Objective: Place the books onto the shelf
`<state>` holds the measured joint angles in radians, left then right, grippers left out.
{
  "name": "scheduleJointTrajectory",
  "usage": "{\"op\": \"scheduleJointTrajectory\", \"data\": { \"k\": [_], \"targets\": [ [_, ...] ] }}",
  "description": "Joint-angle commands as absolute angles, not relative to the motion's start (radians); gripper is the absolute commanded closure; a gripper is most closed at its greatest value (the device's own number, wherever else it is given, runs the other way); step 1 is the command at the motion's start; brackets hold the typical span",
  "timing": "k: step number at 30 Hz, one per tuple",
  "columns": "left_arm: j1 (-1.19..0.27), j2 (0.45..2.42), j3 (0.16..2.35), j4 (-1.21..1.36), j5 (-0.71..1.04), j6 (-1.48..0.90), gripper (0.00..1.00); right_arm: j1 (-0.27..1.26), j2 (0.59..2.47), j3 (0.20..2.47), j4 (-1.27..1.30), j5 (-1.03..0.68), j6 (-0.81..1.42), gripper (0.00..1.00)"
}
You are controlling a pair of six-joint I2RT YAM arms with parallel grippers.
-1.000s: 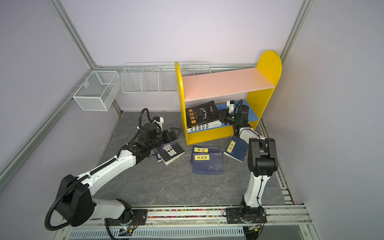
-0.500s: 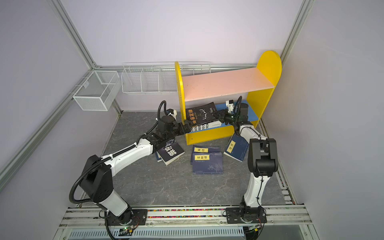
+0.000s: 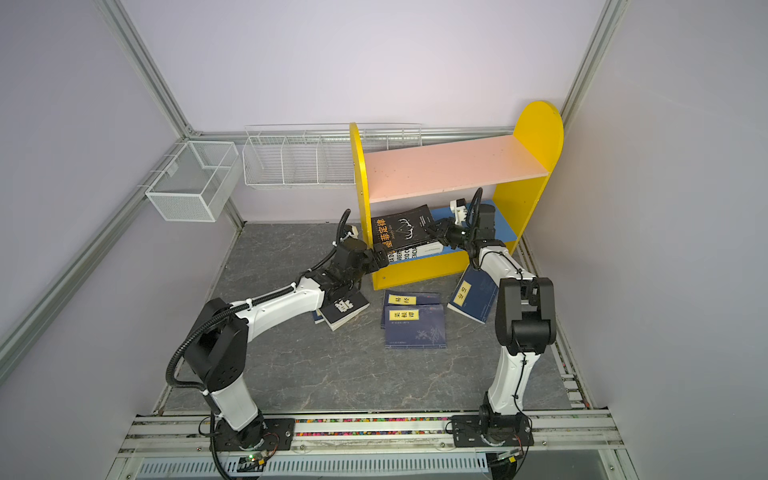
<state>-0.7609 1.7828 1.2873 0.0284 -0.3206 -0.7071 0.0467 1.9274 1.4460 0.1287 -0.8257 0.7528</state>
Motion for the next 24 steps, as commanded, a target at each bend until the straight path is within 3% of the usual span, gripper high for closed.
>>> {"op": "scheduleJointTrajectory", "data": {
  "k": [1,11,20,24],
  "targets": [
    [-0.765,1.798,1.268,-0.017,-0.371,-0.742,0.01,0.073,1.895,1.486,0.032,-0.789,0.645,0.69],
    [-0.765,1.797,1.255,-0.010,-0.362,-0.748,0.01,0.074,1.860,1.587,-0.208,-0.581,0.483,0.52],
    [-0.765,1.810,1.266,0.004,-0.338,-0.750,0.01,0.087,1.814,1.588,-0.294,-0.422,0.399,0.53],
    [-0.765,1.815,1.273,0.005,-0.337,-0.747,0.02,0.092,1.811,1.589,-0.292,-0.408,0.386,0.65]
  ]
}}
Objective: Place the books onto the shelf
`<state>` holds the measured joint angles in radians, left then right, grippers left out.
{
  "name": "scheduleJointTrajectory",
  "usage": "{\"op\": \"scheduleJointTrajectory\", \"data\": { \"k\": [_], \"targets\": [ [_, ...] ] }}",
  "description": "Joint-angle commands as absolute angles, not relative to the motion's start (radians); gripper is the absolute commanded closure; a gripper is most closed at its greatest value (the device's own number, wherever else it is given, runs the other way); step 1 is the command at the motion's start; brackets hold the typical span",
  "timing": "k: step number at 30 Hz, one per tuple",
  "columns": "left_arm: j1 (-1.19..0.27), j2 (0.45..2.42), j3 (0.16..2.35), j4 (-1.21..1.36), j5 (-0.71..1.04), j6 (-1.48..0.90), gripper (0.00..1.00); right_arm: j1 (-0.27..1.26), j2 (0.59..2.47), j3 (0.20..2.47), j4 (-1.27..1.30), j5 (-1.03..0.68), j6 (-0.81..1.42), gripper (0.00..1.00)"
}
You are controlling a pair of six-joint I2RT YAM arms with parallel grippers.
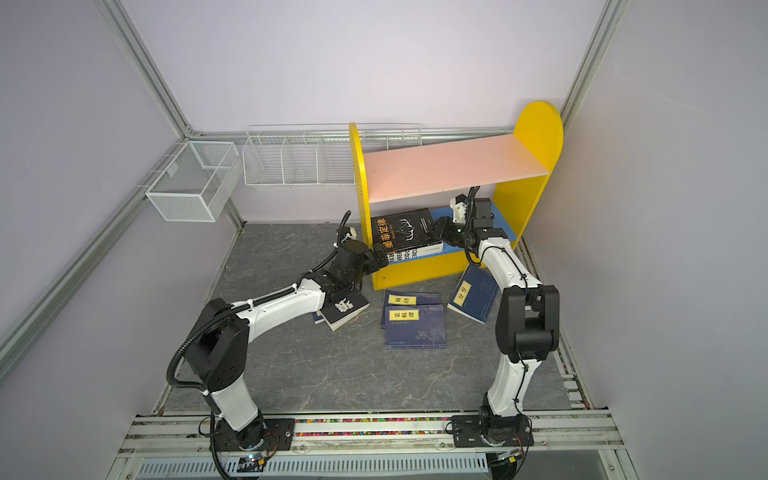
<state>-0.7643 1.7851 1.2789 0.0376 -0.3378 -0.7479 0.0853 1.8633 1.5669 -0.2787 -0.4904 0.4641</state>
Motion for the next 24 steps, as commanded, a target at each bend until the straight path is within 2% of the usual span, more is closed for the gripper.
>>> {"op": "scheduleJointTrajectory", "data": {
  "k": [1,13,17,24],
  "targets": [
    [-0.765,1.816,1.273,0.006,-0.337,-0.746,0.02,0.095,1.813,1.591,-0.289,-0.417,0.387,0.68],
    [-0.765,1.794,1.270,0.032,-0.318,-0.730,0.02,0.132,1.833,1.615,-0.306,-0.383,0.364,0.73],
    [-0.765,1.776,1.276,0.025,-0.330,-0.703,0.02,0.133,1.819,1.606,-0.307,-0.346,0.367,0.62],
    [-0.765,1.721,1.283,0.029,-0.360,-0.645,0.00,0.133,1.777,1.623,-0.319,-0.308,0.335,0.49]
  ]
}}
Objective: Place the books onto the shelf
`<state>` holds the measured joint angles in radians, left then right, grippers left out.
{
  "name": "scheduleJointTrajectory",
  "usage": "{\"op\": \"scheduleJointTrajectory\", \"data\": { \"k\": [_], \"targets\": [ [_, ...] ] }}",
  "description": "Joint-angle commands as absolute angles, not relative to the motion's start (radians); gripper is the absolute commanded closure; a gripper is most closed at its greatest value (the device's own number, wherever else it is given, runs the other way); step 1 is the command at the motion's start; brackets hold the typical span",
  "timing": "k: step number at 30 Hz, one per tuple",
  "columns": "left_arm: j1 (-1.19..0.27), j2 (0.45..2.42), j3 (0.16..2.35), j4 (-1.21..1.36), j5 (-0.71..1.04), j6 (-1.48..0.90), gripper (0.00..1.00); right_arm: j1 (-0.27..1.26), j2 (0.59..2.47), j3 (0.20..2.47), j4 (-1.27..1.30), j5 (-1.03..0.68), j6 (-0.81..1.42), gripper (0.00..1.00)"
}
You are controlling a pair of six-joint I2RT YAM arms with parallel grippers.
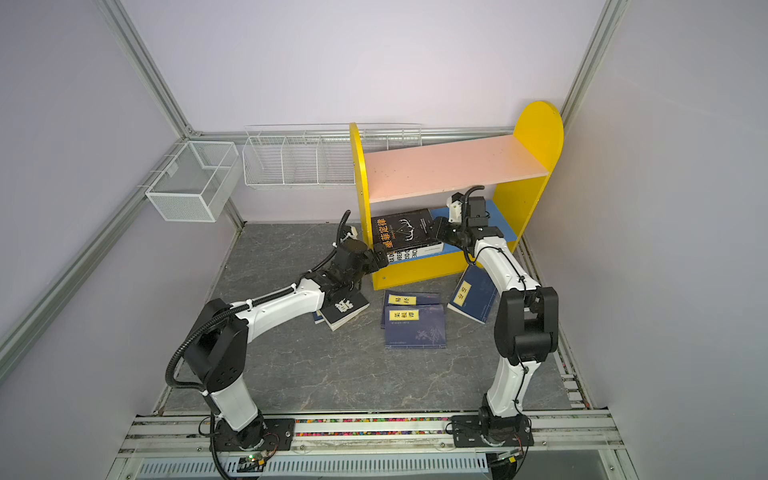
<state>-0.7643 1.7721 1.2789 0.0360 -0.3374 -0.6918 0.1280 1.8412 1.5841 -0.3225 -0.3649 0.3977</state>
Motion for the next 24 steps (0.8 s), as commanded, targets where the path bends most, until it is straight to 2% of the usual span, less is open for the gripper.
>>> {"op": "scheduleJointTrajectory", "data": {
  "k": [1,7,12,15,18,24],
  "targets": [
    [-0.764,1.709,1.285,0.028,-0.363,-0.635,0.00,0.133,1.774,1.629,-0.322,-0.299,0.330,0.47],
    [-0.765,1.623,1.250,0.050,-0.339,-0.551,0.00,0.133,1.745,1.655,-0.337,-0.238,0.307,0.36],
    [-0.771,1.532,1.181,0.033,-0.141,-0.511,0.00,0.133,1.684,1.628,-0.373,-0.208,0.288,0.31],
    [-0.806,1.480,1.135,-0.049,-0.077,-0.473,0.00,0.132,1.603,1.545,-0.391,-0.168,0.292,0.29],
    [-0.867,1.437,1.081,-0.140,-0.110,-0.459,0.00,0.133,1.505,1.456,-0.417,-0.143,0.282,0.27],
    [-0.918,1.385,0.880,-0.065,-0.057,-0.598,0.01,0.132,1.312,1.232,-0.460,-0.213,0.327,0.25]
  ]
}}
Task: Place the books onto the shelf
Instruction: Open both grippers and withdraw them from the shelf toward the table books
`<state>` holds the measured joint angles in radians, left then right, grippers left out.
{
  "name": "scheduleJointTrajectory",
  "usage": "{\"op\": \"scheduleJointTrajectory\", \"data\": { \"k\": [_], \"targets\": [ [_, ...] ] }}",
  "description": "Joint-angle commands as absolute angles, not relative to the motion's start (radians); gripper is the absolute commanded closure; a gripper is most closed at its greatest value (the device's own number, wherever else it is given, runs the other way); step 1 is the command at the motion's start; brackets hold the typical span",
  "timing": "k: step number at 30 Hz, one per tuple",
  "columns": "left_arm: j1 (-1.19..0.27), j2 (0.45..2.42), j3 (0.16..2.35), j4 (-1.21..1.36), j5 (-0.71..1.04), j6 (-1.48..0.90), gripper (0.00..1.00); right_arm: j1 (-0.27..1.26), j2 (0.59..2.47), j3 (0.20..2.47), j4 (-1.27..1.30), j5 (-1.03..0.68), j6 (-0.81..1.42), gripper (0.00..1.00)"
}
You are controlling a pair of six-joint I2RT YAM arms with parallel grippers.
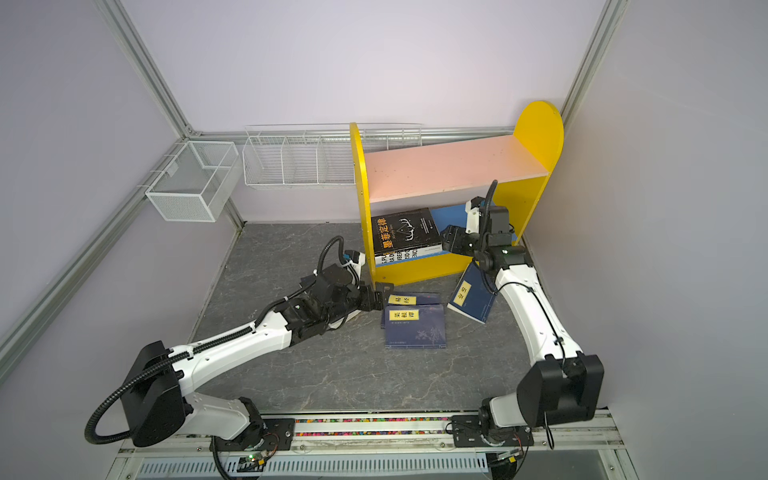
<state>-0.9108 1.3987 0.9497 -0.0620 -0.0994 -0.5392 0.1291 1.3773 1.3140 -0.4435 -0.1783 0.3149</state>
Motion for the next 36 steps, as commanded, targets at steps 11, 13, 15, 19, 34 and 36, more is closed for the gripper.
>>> {"op": "scheduleJointTrajectory", "data": {
  "k": [11,13,15,19,34,36],
  "targets": [
    [-0.969,1.488,0.668,0.217,0.028,-0.821,0.04,0.133,1.084,0.810,-0.450,-0.348,0.400,0.23],
    [-0.971,1.516,0.666,0.237,0.021,-0.839,0.06,0.135,1.068,0.767,-0.445,-0.358,0.417,0.23],
    [-0.973,1.526,0.659,0.249,-0.005,-0.852,0.06,0.135,1.045,0.722,-0.427,-0.380,0.427,0.24],
    [-0.973,1.474,0.639,0.238,-0.110,-0.870,0.05,0.142,1.002,0.695,-0.394,-0.421,0.437,0.24],
    [-0.771,1.035,0.467,-0.159,-0.318,-1.057,0.03,0.493,1.133,0.763,-0.099,-0.286,0.508,0.28],
    [-0.691,0.999,0.400,-0.106,-0.182,-1.041,0.03,0.554,1.171,0.772,-0.037,-0.273,0.499,0.29]
  ]
}}
